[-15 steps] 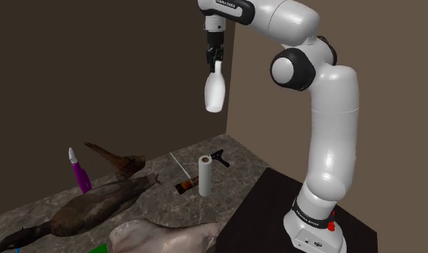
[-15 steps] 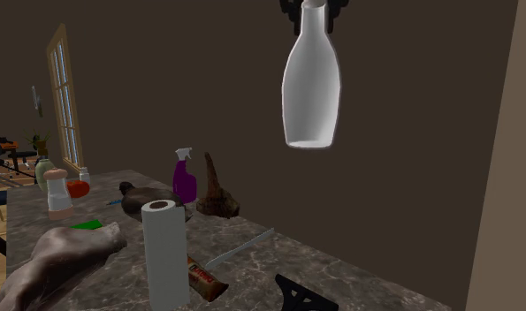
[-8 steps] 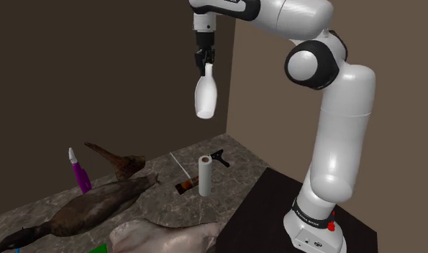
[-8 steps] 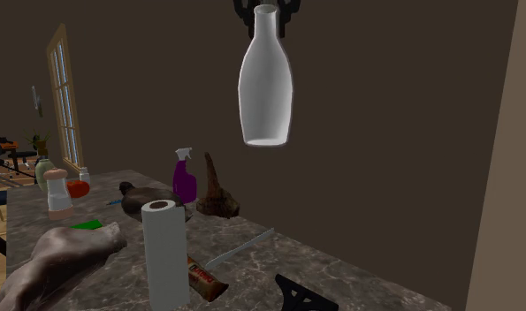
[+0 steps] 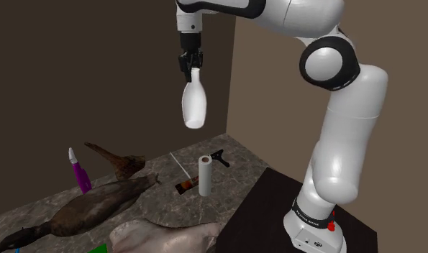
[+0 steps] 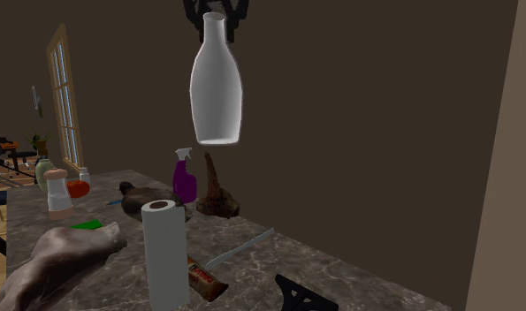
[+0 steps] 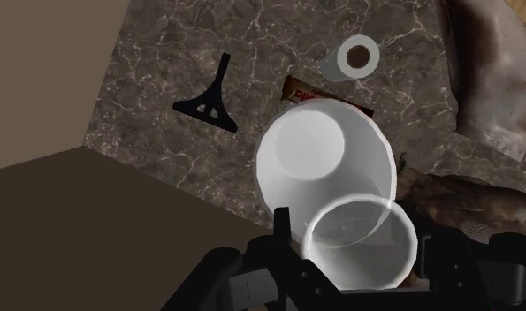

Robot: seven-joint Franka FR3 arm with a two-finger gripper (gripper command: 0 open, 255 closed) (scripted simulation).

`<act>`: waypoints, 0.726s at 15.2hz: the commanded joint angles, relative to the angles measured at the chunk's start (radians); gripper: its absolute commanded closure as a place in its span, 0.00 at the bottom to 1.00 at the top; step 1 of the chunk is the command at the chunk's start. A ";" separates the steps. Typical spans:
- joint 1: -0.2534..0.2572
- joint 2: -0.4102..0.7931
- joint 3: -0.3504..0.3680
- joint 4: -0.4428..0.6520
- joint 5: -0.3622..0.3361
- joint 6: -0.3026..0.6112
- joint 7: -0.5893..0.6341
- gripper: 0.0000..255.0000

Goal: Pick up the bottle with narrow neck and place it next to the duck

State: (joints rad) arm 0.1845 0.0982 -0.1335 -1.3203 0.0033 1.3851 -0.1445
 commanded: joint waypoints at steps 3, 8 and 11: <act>0.056 -0.007 0.044 0.000 -0.002 -0.007 0.101 1.00; 0.122 0.010 0.098 0.023 -0.002 -0.014 0.221 1.00; 0.162 0.034 0.129 0.057 -0.003 -0.022 0.291 1.00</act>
State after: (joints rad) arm 0.3313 0.1273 -0.0167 -1.2665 0.0010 1.3593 0.1182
